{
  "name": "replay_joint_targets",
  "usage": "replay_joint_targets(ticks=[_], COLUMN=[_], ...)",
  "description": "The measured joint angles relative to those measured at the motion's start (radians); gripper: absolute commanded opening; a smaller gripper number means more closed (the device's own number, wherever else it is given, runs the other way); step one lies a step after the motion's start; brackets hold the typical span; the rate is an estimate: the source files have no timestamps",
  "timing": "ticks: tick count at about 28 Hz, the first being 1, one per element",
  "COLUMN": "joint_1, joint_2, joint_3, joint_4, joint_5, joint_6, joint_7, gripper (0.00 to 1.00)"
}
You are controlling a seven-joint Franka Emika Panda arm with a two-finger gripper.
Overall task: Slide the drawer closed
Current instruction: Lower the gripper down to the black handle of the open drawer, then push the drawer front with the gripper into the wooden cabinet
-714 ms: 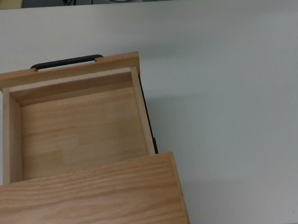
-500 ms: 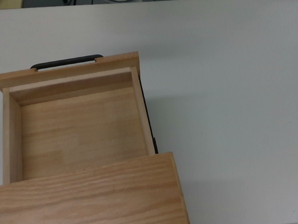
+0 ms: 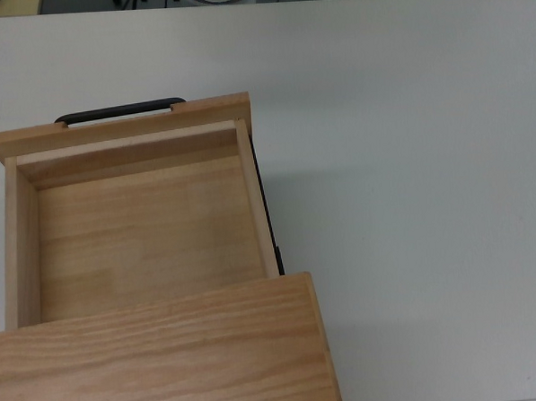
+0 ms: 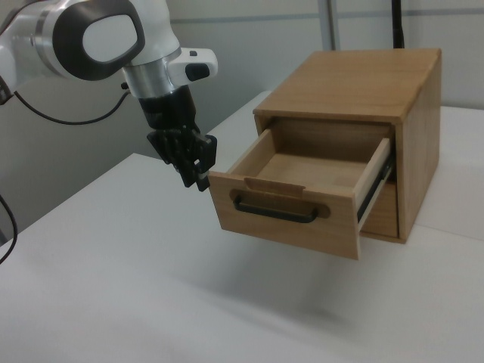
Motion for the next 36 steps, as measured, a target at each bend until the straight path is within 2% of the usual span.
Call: replay_joint_targets(ticks=[11, 17, 26, 36], joint_1=[-0.001, -0.004, -0.008, -0.013], joint_2=[0.013, 0.069, 0.157, 0.207], joint_3=[0.0, -0.003, -0.007, -0.008], joint_4=[-0.007, -0.015, -0.017, -0.017], joint_5=[0.0, -0.005, -0.059, -0.063], joint_6=[0.0, 0.0, 0.032, 0.149], joint_7=[0.0, 0.0, 0.0, 0.007], gripper=[0.0, 0.0, 0.0, 0.0])
